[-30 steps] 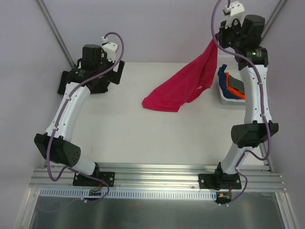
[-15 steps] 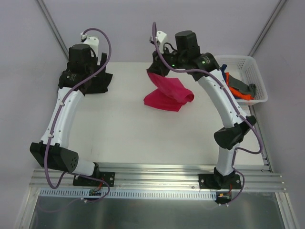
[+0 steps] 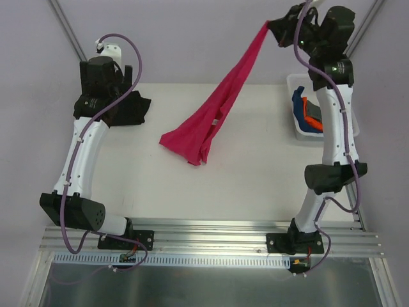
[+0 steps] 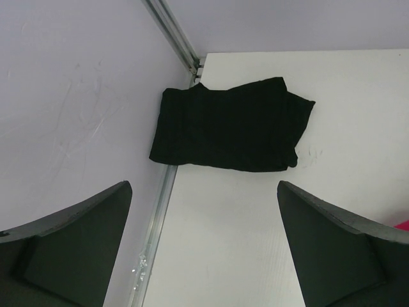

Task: Fold and stack the t-shirts
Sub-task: Flatten the tshirt out

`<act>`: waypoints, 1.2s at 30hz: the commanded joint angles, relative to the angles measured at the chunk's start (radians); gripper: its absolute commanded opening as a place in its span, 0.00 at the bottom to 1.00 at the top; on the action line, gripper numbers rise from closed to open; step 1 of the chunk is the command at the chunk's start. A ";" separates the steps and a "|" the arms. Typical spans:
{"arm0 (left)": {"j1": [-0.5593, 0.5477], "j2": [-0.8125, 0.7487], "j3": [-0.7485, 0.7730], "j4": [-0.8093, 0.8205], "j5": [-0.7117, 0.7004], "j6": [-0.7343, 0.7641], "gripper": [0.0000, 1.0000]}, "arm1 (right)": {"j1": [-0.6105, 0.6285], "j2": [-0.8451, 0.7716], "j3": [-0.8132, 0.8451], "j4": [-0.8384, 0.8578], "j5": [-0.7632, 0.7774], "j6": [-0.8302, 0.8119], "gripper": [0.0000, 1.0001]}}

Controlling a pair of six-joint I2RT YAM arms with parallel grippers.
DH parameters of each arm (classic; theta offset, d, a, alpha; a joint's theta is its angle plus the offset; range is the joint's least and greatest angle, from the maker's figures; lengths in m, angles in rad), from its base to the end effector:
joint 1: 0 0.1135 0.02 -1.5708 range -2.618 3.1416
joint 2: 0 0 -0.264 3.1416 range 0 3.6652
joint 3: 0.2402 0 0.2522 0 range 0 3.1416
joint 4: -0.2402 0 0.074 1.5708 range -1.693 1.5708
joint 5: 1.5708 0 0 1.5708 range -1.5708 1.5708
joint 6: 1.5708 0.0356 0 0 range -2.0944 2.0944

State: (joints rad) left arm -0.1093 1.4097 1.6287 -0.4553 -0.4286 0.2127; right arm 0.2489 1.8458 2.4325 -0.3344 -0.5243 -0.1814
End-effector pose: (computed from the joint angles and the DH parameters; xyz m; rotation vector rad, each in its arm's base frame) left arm 0.3069 -0.0188 0.4610 -0.0159 1.8088 0.4601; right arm 0.3484 0.1069 0.5793 -0.7113 1.1641 0.4018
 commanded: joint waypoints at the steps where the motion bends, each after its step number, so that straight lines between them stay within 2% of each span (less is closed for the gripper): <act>1: 0.000 0.002 0.054 0.027 0.007 -0.013 0.99 | -0.186 0.119 -0.035 -0.046 0.194 -0.093 0.00; 2: 0.000 0.003 0.051 0.026 0.016 -0.018 0.99 | -0.207 0.136 -0.044 -0.095 0.225 -0.225 0.00; 4: -0.001 0.003 0.049 0.026 0.025 -0.019 0.99 | -0.246 0.168 -0.091 -0.144 0.341 -0.352 0.00; 5: -0.001 -0.002 0.043 0.026 0.042 -0.018 0.99 | -0.246 0.177 -0.098 -0.231 0.372 -0.485 0.00; 8: -0.004 -0.009 0.039 0.012 0.083 -0.015 0.99 | -0.246 0.156 -0.209 -0.369 0.357 -0.538 0.01; 11: -0.016 -0.018 0.030 -0.058 0.264 0.016 0.99 | -0.232 0.086 -0.379 -0.422 0.304 -0.512 0.01; 13: -0.026 -0.015 0.030 -0.129 0.504 0.036 0.97 | -0.197 0.064 -0.430 -0.451 0.293 -0.518 0.01; 15: -0.042 -0.014 0.005 -0.221 0.650 0.068 0.94 | -0.172 0.029 -0.490 -0.457 0.290 -0.509 0.01; 16: -0.093 -0.008 -0.035 -0.249 0.716 0.085 0.94 | -0.165 0.023 -0.498 -0.457 0.294 -0.506 0.01; 18: -0.169 0.008 -0.085 -0.298 0.694 0.192 0.94 | -0.155 0.021 -0.497 -0.454 0.302 -0.500 0.01; 20: -0.281 0.026 -0.193 -0.296 0.595 0.317 0.97 | -0.154 0.026 -0.484 -0.448 0.322 -0.491 0.01; 22: -0.347 0.052 -0.258 -0.290 0.527 0.381 0.99 | -0.152 0.033 -0.472 -0.446 0.349 -0.489 0.01; 24: -0.368 0.087 -0.276 -0.273 0.487 0.384 0.99 | -0.149 0.027 -0.477 -0.446 0.346 -0.486 0.01; 28: -0.417 0.236 -0.235 -0.252 0.363 0.387 0.99 | -0.135 0.015 -0.495 -0.453 0.333 -0.474 0.01; 32: -0.440 0.354 -0.133 -0.231 0.275 0.381 0.93 | -0.119 -0.006 -0.526 -0.445 0.333 -0.474 0.01; 36: -0.549 0.451 -0.081 -0.146 0.108 0.473 0.90 | -0.100 -0.031 -0.566 -0.433 0.343 -0.486 0.01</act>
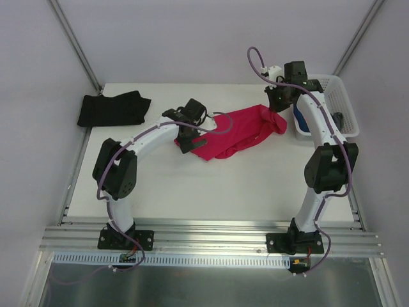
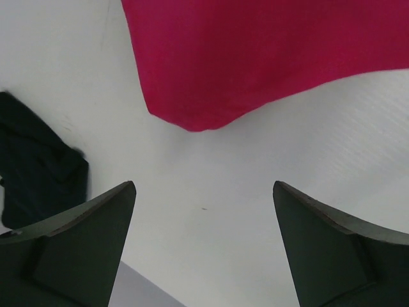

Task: Fold and stack the t-shirts
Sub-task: Flatten the tshirt out

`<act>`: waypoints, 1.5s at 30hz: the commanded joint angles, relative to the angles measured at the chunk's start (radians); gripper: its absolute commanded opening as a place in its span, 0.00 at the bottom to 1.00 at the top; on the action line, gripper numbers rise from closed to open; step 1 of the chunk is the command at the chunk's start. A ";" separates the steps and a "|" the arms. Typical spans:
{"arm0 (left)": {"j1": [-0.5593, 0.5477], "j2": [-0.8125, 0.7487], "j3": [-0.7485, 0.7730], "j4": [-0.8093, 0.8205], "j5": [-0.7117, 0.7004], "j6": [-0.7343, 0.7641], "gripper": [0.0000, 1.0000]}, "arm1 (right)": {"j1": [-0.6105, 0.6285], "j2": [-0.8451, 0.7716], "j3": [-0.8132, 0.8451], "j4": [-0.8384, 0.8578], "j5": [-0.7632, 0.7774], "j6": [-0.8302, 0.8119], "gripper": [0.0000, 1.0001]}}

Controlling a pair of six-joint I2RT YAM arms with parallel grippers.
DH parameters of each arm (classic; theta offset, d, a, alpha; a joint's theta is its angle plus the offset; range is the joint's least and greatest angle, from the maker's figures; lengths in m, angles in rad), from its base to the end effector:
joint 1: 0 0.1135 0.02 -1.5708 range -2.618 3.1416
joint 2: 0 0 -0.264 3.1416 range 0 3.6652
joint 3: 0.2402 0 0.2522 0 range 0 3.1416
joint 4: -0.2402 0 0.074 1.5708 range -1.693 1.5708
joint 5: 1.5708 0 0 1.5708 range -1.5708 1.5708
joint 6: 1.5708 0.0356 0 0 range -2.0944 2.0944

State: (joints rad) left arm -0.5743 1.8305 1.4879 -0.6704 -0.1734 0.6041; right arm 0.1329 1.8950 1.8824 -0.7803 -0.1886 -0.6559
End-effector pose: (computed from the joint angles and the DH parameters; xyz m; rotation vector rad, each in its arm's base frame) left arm 0.3361 -0.2102 0.2503 1.3788 2.1782 0.2350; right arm 0.4216 0.0631 0.3430 -0.9847 2.1295 -0.0342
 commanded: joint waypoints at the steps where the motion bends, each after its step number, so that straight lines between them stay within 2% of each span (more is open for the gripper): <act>1: -0.102 0.051 0.078 0.074 -0.149 0.085 0.90 | 0.017 -0.083 -0.016 0.010 0.008 -0.011 0.01; 6: -0.192 0.055 0.078 0.071 -0.104 0.005 0.88 | 0.019 -0.091 0.004 0.012 0.014 -0.007 0.01; 12: -0.234 0.045 0.003 0.063 -0.061 -0.073 0.85 | 0.020 -0.103 -0.006 0.012 0.006 0.006 0.01; 21: -0.325 0.105 0.017 0.060 0.011 -0.148 0.82 | 0.019 -0.106 -0.022 0.016 0.001 0.010 0.01; 29: -0.331 0.202 0.074 0.078 0.041 -0.167 0.75 | 0.008 -0.131 -0.063 0.023 0.006 0.012 0.01; 36: -0.250 0.332 0.204 0.080 0.025 -0.195 0.70 | -0.006 -0.163 -0.114 0.035 0.006 0.018 0.01; 39: -0.225 0.371 0.273 0.080 0.006 -0.179 0.51 | -0.010 -0.177 -0.138 0.038 0.009 0.018 0.01; 40: -0.219 0.375 0.288 0.080 -0.006 -0.175 0.35 | -0.012 -0.180 -0.141 0.039 0.011 0.018 0.01; 43: -0.213 0.378 0.318 0.080 -0.023 -0.164 0.15 | -0.021 -0.185 -0.147 0.046 0.014 0.021 0.00; 44: -0.207 0.374 0.316 0.080 -0.037 -0.164 0.00 | -0.019 -0.183 -0.146 0.049 0.014 0.022 0.01; 45: -0.202 0.363 0.311 0.080 -0.041 -0.162 0.00 | -0.021 -0.182 -0.143 0.049 0.015 0.024 0.01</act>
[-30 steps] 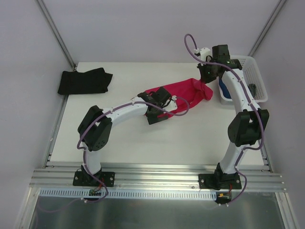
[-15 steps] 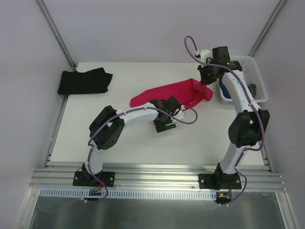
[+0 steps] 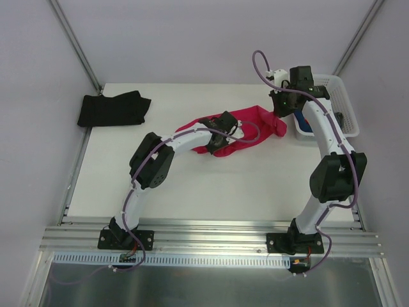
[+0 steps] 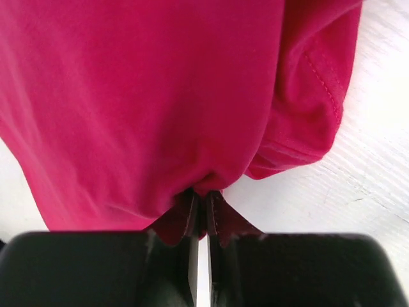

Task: Fold and stack the t-shirts
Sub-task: Flatten the tshirt out

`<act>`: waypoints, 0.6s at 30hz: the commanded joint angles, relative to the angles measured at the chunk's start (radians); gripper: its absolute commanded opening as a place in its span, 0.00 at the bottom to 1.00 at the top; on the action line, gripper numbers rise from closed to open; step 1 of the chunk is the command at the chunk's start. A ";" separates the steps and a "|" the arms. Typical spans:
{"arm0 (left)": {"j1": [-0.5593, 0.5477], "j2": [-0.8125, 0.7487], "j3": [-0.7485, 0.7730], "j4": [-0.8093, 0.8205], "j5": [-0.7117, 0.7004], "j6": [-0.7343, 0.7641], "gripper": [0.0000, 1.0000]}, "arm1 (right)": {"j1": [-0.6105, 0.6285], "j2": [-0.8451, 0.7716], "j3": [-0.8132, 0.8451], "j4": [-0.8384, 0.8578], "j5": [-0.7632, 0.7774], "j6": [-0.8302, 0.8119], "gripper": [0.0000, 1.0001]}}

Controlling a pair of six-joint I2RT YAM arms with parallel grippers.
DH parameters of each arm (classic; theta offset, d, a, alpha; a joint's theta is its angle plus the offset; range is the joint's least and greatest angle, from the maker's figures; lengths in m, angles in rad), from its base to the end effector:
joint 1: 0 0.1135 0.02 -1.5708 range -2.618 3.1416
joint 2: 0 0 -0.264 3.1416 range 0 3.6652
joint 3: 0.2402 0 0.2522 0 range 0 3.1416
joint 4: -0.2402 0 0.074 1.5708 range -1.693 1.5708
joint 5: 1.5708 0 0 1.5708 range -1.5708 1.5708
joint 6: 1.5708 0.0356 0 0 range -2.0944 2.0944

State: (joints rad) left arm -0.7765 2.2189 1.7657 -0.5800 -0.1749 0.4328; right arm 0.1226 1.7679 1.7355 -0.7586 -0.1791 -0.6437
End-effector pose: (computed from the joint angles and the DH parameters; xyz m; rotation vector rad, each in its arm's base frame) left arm 0.3480 -0.3332 0.1770 1.4163 2.1593 0.1014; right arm 0.3914 0.0546 0.3469 -0.9567 2.1423 -0.0448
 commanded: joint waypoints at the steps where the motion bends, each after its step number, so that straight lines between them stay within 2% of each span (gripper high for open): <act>1: 0.002 -0.036 0.028 -0.011 -0.041 0.012 0.00 | -0.012 -0.053 0.012 0.027 0.007 0.013 0.01; 4: 0.017 -0.100 -0.003 -0.012 -0.066 0.017 0.00 | -0.012 -0.047 0.027 0.027 0.007 0.016 0.01; 10: 0.069 -0.367 -0.029 -0.012 -0.155 0.106 0.00 | -0.014 -0.051 0.064 0.018 0.001 0.025 0.01; 14: 0.091 -0.555 -0.003 -0.012 -0.202 0.199 0.00 | -0.012 -0.097 0.093 -0.007 -0.037 0.050 0.01; 18: 0.103 -0.648 0.002 -0.012 -0.273 0.264 0.00 | -0.020 -0.188 0.120 0.002 -0.046 0.084 0.01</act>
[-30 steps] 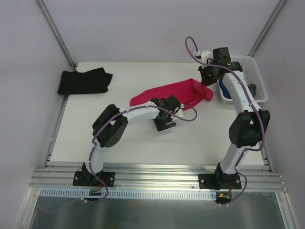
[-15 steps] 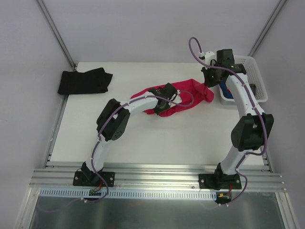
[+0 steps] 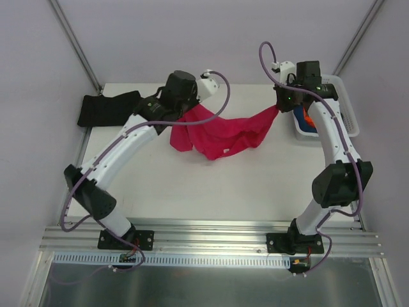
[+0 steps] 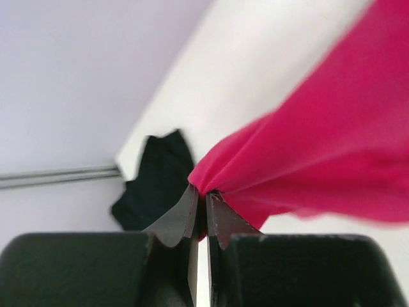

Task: Fold and stack the t-shirts
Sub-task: Flatten the tshirt out

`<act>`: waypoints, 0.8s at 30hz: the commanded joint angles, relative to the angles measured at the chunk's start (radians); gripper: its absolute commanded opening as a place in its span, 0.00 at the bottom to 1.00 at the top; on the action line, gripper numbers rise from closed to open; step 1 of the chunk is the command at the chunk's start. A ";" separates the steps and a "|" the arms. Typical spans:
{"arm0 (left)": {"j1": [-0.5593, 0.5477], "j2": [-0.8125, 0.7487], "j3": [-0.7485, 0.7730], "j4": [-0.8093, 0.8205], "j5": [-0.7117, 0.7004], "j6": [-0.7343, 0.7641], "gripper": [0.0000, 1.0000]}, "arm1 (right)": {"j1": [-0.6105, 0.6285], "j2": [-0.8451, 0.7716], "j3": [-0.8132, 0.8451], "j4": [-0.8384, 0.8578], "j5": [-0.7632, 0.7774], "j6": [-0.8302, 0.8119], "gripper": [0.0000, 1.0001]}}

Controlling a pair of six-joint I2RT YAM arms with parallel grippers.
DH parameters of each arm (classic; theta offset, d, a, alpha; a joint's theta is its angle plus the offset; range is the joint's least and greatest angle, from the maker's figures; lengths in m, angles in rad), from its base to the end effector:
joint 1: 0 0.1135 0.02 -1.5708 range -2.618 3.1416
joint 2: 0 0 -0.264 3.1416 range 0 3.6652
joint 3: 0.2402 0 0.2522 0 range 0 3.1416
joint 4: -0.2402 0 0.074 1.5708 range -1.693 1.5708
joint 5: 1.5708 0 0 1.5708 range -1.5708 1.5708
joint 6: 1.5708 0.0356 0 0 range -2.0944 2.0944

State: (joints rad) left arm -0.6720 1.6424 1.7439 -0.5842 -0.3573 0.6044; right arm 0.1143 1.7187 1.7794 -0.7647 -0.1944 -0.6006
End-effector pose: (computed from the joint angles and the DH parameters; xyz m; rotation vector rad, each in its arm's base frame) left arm 0.2986 -0.2216 0.4115 1.0281 1.7571 0.3239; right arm 0.3795 0.0505 0.3789 -0.8850 2.0786 -0.0379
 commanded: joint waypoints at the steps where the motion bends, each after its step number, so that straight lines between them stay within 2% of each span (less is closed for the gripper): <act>1: 0.006 -0.087 0.019 -0.008 -0.097 0.103 0.00 | -0.015 -0.151 0.092 0.011 -0.036 0.053 0.01; 10: 0.052 -0.199 -0.050 -0.006 -0.098 0.167 0.00 | -0.064 -0.289 0.209 0.044 -0.065 0.194 0.01; 12: 0.060 -0.228 -0.073 -0.008 -0.086 0.176 0.07 | -0.079 -0.321 0.203 0.051 -0.097 0.237 0.01; 14: 0.064 -0.260 -0.107 -0.008 -0.075 0.175 0.23 | -0.079 -0.365 0.187 0.051 -0.131 0.248 0.01; 16: 0.078 -0.271 -0.124 -0.008 -0.062 0.153 0.30 | -0.077 -0.390 0.169 0.053 -0.146 0.266 0.01; 20: 0.094 -0.257 -0.185 -0.006 -0.020 0.080 0.29 | -0.081 -0.413 0.108 0.059 -0.119 0.274 0.01; 21: 0.094 -0.245 -0.191 -0.006 0.010 0.065 0.24 | -0.081 -0.412 0.091 0.061 -0.108 0.275 0.01; 24: 0.094 -0.184 -0.173 -0.006 0.044 0.006 0.25 | -0.079 -0.392 0.097 0.058 -0.123 0.282 0.01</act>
State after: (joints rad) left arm -0.5804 1.4139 1.5703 -0.6029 -0.3759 0.6903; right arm 0.0422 1.3056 1.8793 -0.7399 -0.3035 -0.3508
